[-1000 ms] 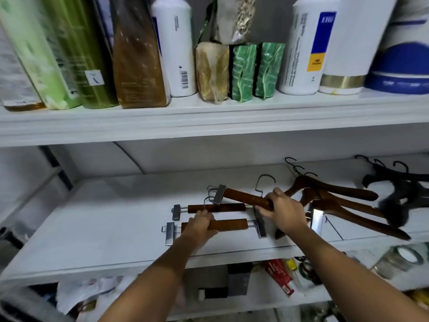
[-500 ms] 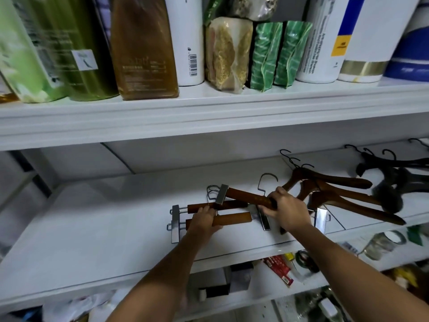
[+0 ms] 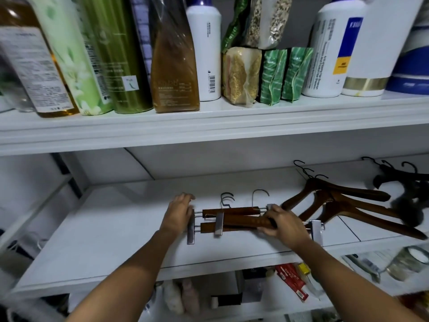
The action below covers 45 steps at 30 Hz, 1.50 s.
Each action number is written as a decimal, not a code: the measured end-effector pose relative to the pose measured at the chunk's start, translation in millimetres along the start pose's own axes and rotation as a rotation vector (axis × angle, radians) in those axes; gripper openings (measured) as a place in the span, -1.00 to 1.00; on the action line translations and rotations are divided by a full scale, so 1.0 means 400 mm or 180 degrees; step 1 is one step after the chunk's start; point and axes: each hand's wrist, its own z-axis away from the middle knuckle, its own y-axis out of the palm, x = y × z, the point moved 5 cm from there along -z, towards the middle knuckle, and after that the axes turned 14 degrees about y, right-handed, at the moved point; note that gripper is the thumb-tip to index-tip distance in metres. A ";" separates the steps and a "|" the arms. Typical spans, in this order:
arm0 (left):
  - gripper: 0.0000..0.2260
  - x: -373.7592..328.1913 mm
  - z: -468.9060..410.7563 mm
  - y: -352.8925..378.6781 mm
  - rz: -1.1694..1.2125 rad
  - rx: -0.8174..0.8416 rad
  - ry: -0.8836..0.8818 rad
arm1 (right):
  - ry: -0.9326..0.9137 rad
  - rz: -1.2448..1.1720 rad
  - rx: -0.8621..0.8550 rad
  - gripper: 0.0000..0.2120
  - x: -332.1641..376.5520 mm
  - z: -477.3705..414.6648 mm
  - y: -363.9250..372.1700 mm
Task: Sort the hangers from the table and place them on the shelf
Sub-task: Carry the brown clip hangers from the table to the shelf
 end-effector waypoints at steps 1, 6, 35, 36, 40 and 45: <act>-0.73 0.001 -0.004 -0.015 -0.0036 -0.0038 0.0016 | -0.0065 0.0005 0.0088 -0.56 0.016 0.004 0.014; -0.67 -0.054 0.006 -0.014 0.0065 0.0203 0.0091 | -0.0240 -0.0065 0.0471 -0.54 0.089 0.021 0.111; -0.45 -0.090 0.058 0.276 -0.0564 0.1507 -0.0018 | 0.0236 0.0107 0.0930 -0.10 0.085 -0.095 0.244; -0.45 -0.087 0.057 0.275 -0.0573 0.1546 -0.0024 | 0.0246 0.0152 0.0954 -0.20 0.087 -0.096 0.242; -0.46 -0.121 0.033 0.239 -0.0357 0.1511 -0.0072 | 0.0215 0.0359 0.1014 -0.21 0.099 -0.101 0.201; -0.49 -0.246 -0.091 0.123 -0.0125 0.1105 0.0368 | 0.0150 0.0162 0.0352 -0.36 0.104 -0.098 0.036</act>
